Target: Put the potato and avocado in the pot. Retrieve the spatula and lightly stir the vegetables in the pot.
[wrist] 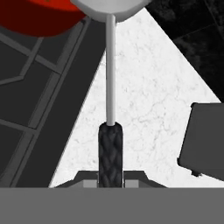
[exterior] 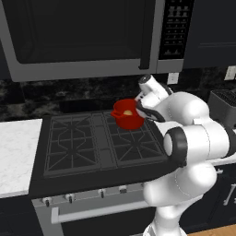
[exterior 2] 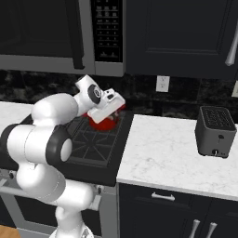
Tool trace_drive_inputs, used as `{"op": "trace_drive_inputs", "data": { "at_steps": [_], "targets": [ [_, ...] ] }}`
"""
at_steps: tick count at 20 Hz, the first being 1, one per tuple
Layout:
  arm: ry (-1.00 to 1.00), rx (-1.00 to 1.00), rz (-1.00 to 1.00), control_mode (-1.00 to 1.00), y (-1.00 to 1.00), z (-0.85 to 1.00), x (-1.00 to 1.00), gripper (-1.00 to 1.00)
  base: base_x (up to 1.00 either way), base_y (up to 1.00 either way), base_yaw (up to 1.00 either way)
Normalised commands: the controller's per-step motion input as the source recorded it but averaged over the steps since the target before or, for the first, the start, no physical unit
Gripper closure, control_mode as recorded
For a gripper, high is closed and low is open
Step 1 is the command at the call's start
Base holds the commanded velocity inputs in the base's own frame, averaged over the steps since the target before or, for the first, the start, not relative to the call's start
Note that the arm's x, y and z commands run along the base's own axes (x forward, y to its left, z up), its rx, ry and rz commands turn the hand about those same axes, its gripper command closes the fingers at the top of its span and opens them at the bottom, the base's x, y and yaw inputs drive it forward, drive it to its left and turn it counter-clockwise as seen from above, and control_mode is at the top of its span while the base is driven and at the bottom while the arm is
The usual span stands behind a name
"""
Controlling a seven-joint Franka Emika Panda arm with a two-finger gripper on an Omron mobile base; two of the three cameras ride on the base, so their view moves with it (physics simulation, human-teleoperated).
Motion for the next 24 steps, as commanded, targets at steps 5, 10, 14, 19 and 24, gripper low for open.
{"op": "trace_drive_inputs", "data": {
  "at_steps": [5,10,14,19,24],
  "targets": [
    [0.02,-0.29,0.02,-1.0,0.1,0.21,0.25,1.0,0.0,0.0,0.0],
    [0.08,-0.33,0.22,-1.0,0.13,0.02,0.24,1.0,0.0,0.0,0.0],
    [0.1,-0.26,0.22,-1.0,0.0,0.17,0.11,1.0,0.0,0.0,0.0],
    [0.06,-0.27,0.22,-1.0,0.0,0.21,0.13,1.0,0.0,0.0,0.0],
    [0.0,-0.32,0.13,-1.0,0.0,0.01,0.18,1.0,0.0,0.0,0.0]
  ]
}}
